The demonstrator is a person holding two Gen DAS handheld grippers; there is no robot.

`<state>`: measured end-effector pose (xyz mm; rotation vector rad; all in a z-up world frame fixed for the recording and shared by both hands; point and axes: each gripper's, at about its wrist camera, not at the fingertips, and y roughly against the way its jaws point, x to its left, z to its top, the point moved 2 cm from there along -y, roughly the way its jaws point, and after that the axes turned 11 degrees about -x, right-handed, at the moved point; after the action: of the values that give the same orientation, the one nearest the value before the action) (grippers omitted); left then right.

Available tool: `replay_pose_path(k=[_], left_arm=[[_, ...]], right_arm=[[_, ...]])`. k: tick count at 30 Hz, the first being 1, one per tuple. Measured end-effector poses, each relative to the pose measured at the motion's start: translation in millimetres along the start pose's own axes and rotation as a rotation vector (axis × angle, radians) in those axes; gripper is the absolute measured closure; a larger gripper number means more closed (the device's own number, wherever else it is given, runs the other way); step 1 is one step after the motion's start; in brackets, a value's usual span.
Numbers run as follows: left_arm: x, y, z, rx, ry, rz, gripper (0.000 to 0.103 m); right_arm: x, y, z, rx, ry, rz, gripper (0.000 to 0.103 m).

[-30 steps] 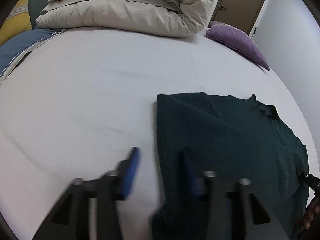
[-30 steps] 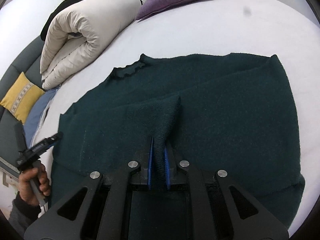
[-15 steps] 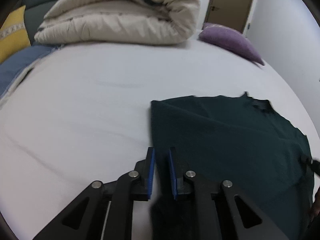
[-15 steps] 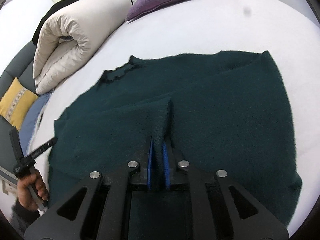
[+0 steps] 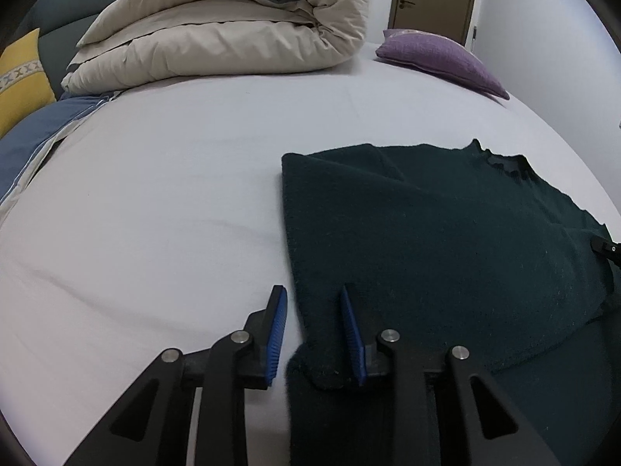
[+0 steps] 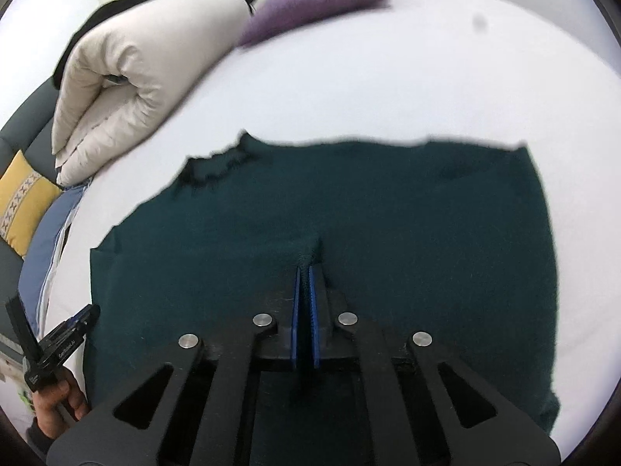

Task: Fold small clothes

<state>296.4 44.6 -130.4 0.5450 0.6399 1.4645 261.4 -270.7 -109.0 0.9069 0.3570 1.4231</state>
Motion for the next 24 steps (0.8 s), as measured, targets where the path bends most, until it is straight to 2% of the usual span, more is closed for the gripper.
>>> replay_pose_path(k=[3,5,10,13,14,16,17,18,20,21,22,24], left_arm=[[-0.8,-0.8,0.0,-0.009,-0.007,0.012,0.065],[0.4,-2.3,0.1,-0.008,0.000,0.008,0.062],[0.4,-4.1,0.1,-0.008,-0.007,0.020,0.058],[3.4,-4.9,0.4,-0.005,0.009,0.020,0.054],[4.2,-4.9,0.6,-0.005,0.011,0.018,0.054],[4.0,-4.5,0.6,-0.007,0.010,0.018,0.054],[5.6,-4.9,1.5,-0.005,0.011,0.016,0.054],[4.8,-4.6,1.0,-0.005,0.016,0.014,0.054],[8.2,-4.6,1.8,0.001,0.039,-0.009,0.053],[10.9,-3.5,3.0,0.006,0.056,-0.027,0.053],[14.7,-1.1,5.0,0.013,0.071,-0.049,0.051],[23.4,10.5,6.2,0.021,0.090,-0.062,0.047]], right_arm=[[4.3,0.1,-0.3,-0.014,0.040,-0.015,0.100],[-3.8,-10.3,-6.1,0.016,0.026,-0.024,0.100],[-13.9,-16.4,-12.1,-0.005,0.008,0.001,0.101],[-13.5,-5.5,-7.8,0.010,-0.013,-0.053,0.091],[-9.1,4.7,-6.1,-0.004,-0.010,-0.075,0.091],[9.7,31.5,-7.3,-0.079,0.019,-0.013,0.091],[16.8,38.1,-10.4,-0.088,0.037,0.011,0.090],[25.4,38.2,-15.3,-0.083,0.065,0.029,0.087],[30.1,17.2,-30.8,-0.003,0.118,0.005,0.084],[22.4,1.7,-39.3,0.053,0.111,-0.003,0.084],[11.7,1.6,-40.6,0.002,0.077,0.058,0.085],[-4.1,10.4,-36.8,0.005,-0.020,0.107,0.084]])
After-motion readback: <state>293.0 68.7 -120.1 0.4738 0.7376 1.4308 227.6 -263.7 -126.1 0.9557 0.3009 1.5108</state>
